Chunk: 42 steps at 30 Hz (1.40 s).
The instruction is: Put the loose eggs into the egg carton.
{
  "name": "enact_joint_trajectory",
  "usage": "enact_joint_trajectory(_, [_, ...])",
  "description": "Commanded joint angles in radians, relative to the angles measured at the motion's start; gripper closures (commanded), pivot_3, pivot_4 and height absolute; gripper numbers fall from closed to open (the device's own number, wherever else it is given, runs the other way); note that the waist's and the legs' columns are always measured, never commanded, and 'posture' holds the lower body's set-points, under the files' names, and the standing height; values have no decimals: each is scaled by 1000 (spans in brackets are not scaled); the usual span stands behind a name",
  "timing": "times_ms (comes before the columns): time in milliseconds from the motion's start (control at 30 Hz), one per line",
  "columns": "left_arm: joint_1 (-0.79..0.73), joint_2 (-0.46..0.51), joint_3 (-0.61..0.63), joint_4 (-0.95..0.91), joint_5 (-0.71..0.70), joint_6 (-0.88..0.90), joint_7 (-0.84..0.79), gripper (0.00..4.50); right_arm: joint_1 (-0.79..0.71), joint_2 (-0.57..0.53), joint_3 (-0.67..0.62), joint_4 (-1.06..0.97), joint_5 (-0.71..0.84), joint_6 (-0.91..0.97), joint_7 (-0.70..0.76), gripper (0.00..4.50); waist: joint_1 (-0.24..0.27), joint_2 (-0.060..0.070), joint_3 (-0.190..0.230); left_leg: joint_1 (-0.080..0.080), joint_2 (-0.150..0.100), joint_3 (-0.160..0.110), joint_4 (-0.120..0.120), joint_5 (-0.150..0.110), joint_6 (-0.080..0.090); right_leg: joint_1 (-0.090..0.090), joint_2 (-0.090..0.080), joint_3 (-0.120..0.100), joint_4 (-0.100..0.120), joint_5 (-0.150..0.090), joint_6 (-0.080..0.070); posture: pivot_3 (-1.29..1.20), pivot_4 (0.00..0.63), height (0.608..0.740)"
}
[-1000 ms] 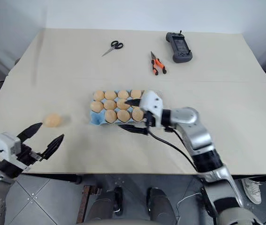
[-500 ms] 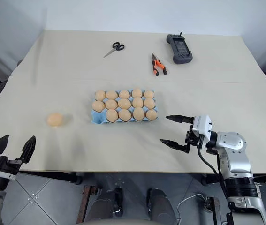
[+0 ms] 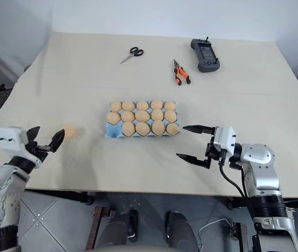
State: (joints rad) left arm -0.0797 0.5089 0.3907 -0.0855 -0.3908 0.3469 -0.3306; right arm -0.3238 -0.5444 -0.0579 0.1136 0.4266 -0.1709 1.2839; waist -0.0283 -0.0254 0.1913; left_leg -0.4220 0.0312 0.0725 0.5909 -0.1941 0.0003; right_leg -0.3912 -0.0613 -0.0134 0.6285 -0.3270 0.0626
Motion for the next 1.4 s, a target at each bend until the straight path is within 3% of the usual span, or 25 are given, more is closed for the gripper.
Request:
enact_joint_trajectory(33, [-65, 16, -16, 100, 48, -43, -2, 0, 5, 6, 0, -50, 20, 13, -24, 18, -2, 0, 0, 0, 0, 0, 0, 0, 0, 0, 0, 0, 0, 0, 0, 0, 150, 740])
enact_joint_trajectory(133, [-117, 14, -50, 170, 71, -59, -24, 0, 9, 14, 6, -64, 31, 34, -37, 18, 0, 0, 0, 0, 0, 0, 0, 0, 0, -1, 0, 0, 1, 0, 0, 0, 150, 740])
enact_joint_trajectory(233, [-136, 5, -50, 195, 86, -71, -11, 563, 9, 41, 12, -63, 23, 16, -58, 0, -1, 0, 0, 0, 0, 0, 0, 0, 0, -1, 0, 0, 2, 0, 1, 0, 150, 740])
enact_joint_trajectory(433, [-121, 6, -33, 172, 68, -100, -46, 2377, 35, 96, 39, -61, -2, -16, -82, 0, 0, 0, 0, 0, 0, 0, 0, 0, 0, -1, 0, 0, 2, 1, 1, 0, 150, 740])
enact_joint_trajectory(567, [-117, 15, -29, 86, 22, -122, -116, 2377, 46, 93, 38, -65, -4, -20, -97, 0, 0, 0, 0, 0, 0, 0, 0, 0, 0, -1, 0, 0, 2, 1, 2, 0, 150, 740])
enact_joint_trajectory(700, [-141, 71, -125, -28, -18, -75, -280, 2377, 62, 67, 13, -75, 1, -17, -116, 0, 2, 0, 0, 0, 0, 0, 0, 0, -1, 0, -1, 0, 2, 1, 2, 0, 150, 740])
enact_joint_trajectory(833, [-253, 66, -241, 15, -3, -59, -371, 2377, 63, 55, 14, -67, -9, -29, -129, 0, 1, 1, -1, 0, 0, 1, 0, 0, -1, 0, -1, 0, 1, 1, 1, 0, 150, 740])
enact_joint_trajectory(1067, [-344, 57, -329, 175, 69, -108, -430, 2377, 67, 56, 10, -107, -10, -33, -171, 0, -5, 1, -1, 1, 1, 4, 0, 4, 5, -2, 1, 1, 4, 1, 2, 0, 150, 740])
enact_joint_trajectory(1300, [-329, 54, -322, 181, 57, -146, -484, 406, 90, 59, 20, -175, -3, -11, -211, 0, 1, 1, -1, 0, 0, 4, 3, 2, 2, -2, 0, 2, 7, 1, 2, 0, 150, 740])
enact_joint_trajectory(1400, [-300, 72, -306, 138, 44, -157, -519, 406, 90, 60, 23, -175, -4, -8, -213, 0, 1, 1, -1, 1, 0, 4, 4, 2, 2, -1, -1, 2, 7, 1, 3, 0, 150, 740])
